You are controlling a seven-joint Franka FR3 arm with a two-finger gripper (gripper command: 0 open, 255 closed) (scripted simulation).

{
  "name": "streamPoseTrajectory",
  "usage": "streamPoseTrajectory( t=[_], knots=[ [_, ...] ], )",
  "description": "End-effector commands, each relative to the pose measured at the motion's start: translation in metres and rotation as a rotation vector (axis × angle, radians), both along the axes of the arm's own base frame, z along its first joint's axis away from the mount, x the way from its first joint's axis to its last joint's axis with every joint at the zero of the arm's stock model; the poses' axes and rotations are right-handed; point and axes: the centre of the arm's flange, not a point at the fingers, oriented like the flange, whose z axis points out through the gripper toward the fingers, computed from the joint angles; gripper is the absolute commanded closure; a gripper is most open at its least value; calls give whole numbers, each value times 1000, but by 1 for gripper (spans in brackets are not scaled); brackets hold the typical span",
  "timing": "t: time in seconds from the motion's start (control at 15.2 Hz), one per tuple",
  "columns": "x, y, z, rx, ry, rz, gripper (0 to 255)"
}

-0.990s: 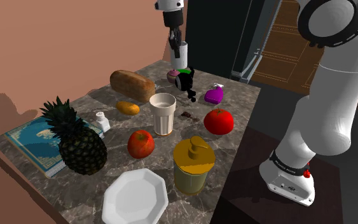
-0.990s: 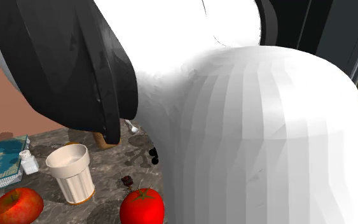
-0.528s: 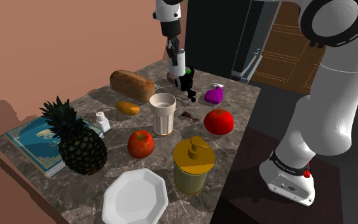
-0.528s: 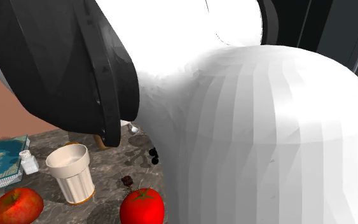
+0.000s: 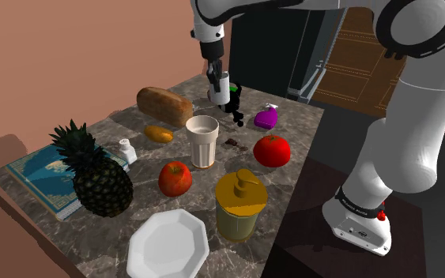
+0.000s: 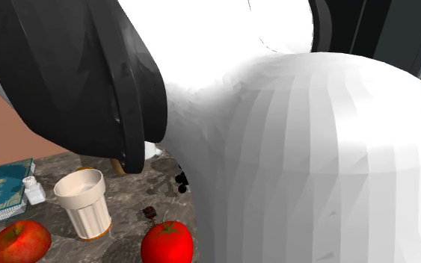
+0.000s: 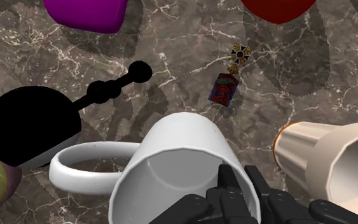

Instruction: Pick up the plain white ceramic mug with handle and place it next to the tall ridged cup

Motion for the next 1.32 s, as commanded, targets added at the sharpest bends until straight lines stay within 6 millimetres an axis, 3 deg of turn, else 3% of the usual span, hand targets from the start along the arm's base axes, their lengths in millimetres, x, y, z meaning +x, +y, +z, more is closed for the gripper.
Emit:
streamPoseTrajectory(
  t=[0.0,1.25],
  knots=[
    [1,0,-10,0,-1,0,255],
    [1,0,-111,0,-1,0,255]
  ],
)
